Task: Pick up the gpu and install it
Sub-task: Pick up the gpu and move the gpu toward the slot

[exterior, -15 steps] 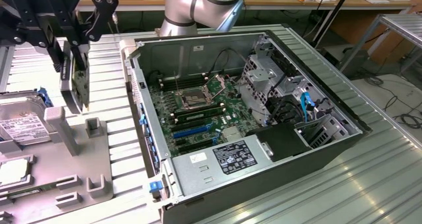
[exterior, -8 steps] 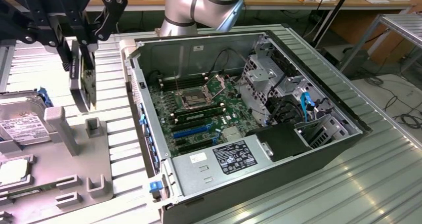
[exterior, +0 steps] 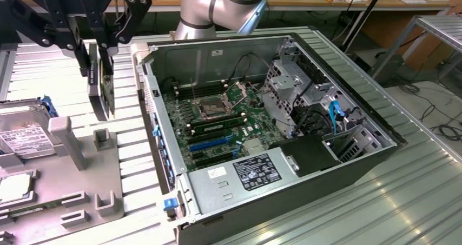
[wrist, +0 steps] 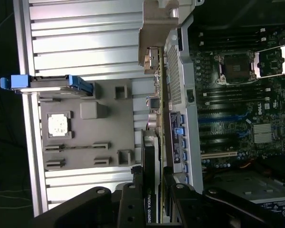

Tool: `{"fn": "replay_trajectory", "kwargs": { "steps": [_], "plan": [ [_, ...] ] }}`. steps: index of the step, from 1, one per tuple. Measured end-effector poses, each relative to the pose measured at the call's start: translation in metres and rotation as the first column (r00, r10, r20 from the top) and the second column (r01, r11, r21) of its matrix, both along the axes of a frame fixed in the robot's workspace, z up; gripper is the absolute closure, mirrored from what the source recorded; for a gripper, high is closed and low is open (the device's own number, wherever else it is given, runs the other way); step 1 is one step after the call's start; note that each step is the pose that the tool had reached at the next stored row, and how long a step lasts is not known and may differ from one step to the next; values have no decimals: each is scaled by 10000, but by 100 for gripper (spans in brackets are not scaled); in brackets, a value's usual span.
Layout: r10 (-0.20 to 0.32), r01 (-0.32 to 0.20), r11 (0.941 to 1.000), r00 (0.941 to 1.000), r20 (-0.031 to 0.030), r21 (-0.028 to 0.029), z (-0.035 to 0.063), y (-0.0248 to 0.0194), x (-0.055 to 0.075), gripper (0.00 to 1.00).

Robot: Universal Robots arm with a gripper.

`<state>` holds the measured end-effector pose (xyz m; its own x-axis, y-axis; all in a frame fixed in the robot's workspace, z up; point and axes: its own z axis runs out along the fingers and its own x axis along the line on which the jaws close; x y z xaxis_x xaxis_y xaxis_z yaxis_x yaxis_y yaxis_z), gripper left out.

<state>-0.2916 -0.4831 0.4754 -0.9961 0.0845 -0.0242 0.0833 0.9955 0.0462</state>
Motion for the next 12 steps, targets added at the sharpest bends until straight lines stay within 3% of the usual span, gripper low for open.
{"fn": "replay_trajectory", "kwargs": {
  "steps": [12],
  "plan": [
    [0,0,10000,10000,0,0,0,0,227,73]
  ]
}}
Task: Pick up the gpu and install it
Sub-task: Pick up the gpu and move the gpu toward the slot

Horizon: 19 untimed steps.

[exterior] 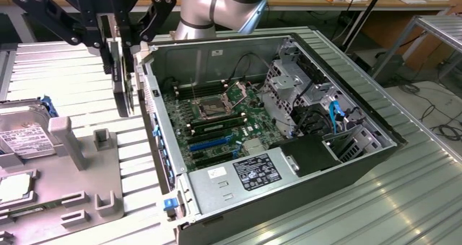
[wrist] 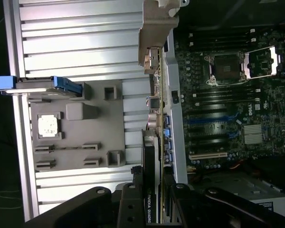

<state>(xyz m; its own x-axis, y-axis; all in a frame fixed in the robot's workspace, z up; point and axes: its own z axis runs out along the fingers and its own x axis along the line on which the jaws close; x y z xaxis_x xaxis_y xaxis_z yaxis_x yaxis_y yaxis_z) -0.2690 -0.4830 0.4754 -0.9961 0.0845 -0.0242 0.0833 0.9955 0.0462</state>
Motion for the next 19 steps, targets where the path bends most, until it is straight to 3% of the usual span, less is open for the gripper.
{"fn": "replay_trajectory", "kwargs": {
  "steps": [19],
  "plan": [
    [0,0,10000,10000,0,0,0,0,244,73]
  ]
}}
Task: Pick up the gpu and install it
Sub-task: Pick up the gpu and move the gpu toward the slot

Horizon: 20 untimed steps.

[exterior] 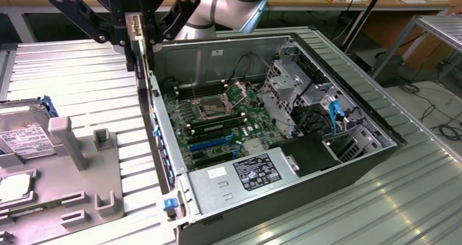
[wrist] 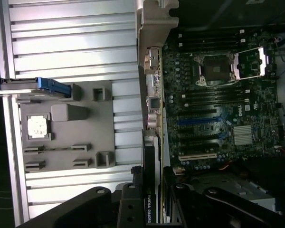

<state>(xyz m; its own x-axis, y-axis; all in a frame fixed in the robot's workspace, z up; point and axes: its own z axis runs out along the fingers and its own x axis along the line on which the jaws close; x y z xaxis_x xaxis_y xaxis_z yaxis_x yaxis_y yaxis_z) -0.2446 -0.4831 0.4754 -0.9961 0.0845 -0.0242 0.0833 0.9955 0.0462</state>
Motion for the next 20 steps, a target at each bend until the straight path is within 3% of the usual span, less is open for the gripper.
{"fn": "replay_trajectory", "kwargs": {
  "steps": [7,20],
  "plan": [
    [0,0,10000,10000,0,0,0,0,95,73],
    [0,0,10000,10000,-1,-1,0,0,128,73]
  ]
}}
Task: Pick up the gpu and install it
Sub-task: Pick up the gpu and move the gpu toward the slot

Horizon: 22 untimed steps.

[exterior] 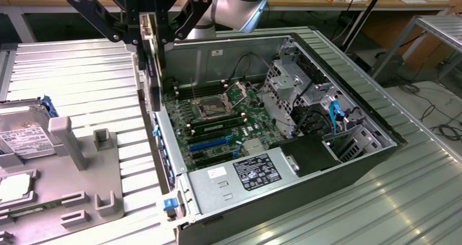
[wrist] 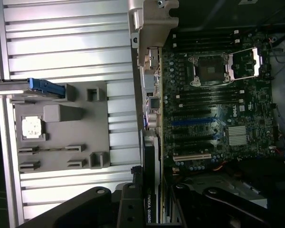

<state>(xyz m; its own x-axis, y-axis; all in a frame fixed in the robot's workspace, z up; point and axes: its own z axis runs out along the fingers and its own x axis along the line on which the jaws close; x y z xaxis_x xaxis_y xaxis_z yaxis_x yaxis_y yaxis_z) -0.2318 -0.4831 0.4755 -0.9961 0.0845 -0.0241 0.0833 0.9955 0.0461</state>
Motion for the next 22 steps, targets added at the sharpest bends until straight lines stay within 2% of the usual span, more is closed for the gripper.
{"fn": "replay_trajectory", "kwargs": {
  "steps": [22],
  "plan": [
    [0,0,10000,10000,0,1,0,0,209,73]
  ]
}}
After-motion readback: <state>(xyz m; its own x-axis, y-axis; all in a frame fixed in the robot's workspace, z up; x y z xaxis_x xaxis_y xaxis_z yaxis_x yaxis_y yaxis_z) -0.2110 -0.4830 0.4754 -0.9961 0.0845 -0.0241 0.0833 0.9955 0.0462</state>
